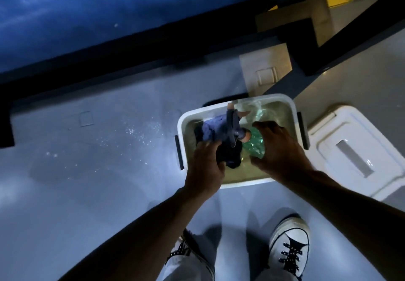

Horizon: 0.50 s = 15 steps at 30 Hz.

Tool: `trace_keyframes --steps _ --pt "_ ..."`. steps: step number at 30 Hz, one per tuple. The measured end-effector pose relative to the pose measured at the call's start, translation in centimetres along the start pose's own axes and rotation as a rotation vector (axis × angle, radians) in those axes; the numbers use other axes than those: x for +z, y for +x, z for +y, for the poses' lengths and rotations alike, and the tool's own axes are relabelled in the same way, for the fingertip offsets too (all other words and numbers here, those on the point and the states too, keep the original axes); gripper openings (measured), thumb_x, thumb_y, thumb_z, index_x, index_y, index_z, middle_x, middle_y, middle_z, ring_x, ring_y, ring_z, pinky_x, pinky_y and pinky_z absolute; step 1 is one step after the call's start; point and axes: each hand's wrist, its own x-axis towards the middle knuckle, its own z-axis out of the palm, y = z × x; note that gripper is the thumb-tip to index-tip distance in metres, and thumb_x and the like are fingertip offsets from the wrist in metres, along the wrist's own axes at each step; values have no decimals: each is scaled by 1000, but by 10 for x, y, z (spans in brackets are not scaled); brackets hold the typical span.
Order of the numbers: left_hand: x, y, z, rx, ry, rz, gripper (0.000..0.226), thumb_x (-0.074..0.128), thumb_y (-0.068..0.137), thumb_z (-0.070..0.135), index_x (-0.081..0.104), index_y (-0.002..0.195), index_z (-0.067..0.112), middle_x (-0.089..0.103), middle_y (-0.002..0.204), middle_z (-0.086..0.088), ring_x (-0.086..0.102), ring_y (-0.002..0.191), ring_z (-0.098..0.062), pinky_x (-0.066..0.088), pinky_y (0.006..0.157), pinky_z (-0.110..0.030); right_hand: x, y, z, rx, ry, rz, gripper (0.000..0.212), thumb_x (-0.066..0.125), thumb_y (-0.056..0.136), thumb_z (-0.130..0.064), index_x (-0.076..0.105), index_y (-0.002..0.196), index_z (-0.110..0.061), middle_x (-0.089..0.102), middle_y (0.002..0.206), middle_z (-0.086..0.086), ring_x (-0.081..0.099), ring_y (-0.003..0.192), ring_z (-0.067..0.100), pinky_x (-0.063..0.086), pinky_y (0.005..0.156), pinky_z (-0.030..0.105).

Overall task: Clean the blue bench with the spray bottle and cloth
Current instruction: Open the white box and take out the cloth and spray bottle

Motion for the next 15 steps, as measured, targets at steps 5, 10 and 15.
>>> trace_keyframes --steps 5,10,15 --pt "19 44 2 -126 184 -91 101 82 79 28 21 158 41 13 170 -10 35 146 -46 47 109 -55 7 -5 15 -42 88 50 86 88 70 -32 47 144 -18 55 139 8 57 124 32 56 90 46" --pt "31 61 -10 -35 300 47 78 72 86 16 37 155 27 42 141 -17 52 119 -44 49 99 -52 14 -3 21 -66 149 115 81 87 73 -33 46 142 -21 56 138 6 58 122 30 57 89 46" --pt "23 60 -14 -11 178 31 54 69 83 17 57 135 24 59 124 -14 63 109 -37 55 88 -40 14 -13 19 -58 222 197 78 87 71 -34 47 137 -20 57 135 5 60 116 30 54 80 39"
